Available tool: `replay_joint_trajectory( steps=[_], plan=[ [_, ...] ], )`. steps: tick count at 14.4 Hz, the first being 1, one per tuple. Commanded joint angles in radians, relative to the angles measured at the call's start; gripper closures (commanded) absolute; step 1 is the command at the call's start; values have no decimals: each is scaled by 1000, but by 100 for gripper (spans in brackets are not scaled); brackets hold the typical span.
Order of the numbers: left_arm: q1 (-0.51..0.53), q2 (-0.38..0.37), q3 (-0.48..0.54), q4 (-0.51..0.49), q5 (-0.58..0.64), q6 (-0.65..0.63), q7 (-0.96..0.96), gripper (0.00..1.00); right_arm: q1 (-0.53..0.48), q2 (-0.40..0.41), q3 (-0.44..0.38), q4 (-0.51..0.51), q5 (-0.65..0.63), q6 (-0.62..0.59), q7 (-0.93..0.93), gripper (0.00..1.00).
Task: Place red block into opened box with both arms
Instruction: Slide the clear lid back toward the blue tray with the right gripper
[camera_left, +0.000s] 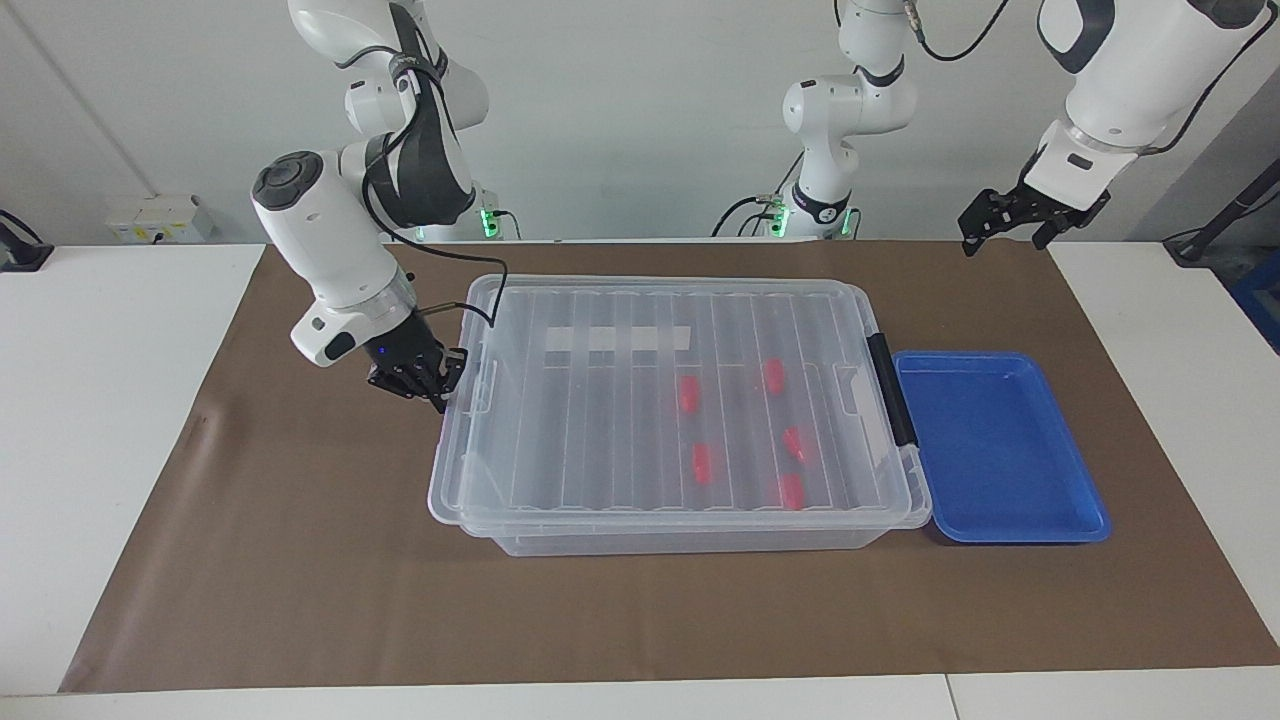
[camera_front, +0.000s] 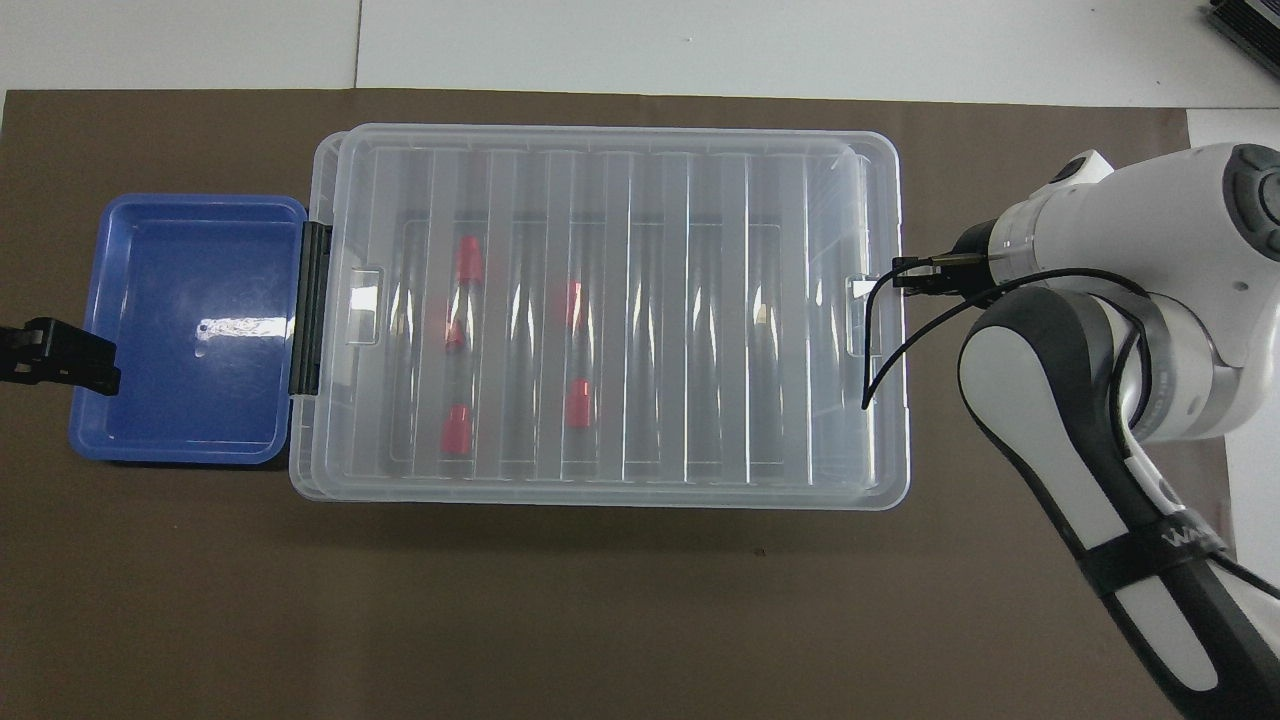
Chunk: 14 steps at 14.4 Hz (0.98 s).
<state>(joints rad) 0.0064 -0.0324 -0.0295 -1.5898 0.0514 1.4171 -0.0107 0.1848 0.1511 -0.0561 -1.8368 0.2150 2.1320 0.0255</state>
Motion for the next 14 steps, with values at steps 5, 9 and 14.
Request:
replay_joint_trajectory(
  steps=[5, 9, 14],
  plan=[
    [9, -12, -3, 1, -13, -18, 5, 0, 1, 1, 4, -15, 24, 28, 1, 100],
    [9, -12, -3, 5, -13, 2, 2, 0, -1, 1, 4, -13, 23, 26, -6, 100],
    [-6, -15, -9, 2, -13, 92, 0, 0, -62, -48, -7, 5, -194, -39, 4, 100]
  ],
)
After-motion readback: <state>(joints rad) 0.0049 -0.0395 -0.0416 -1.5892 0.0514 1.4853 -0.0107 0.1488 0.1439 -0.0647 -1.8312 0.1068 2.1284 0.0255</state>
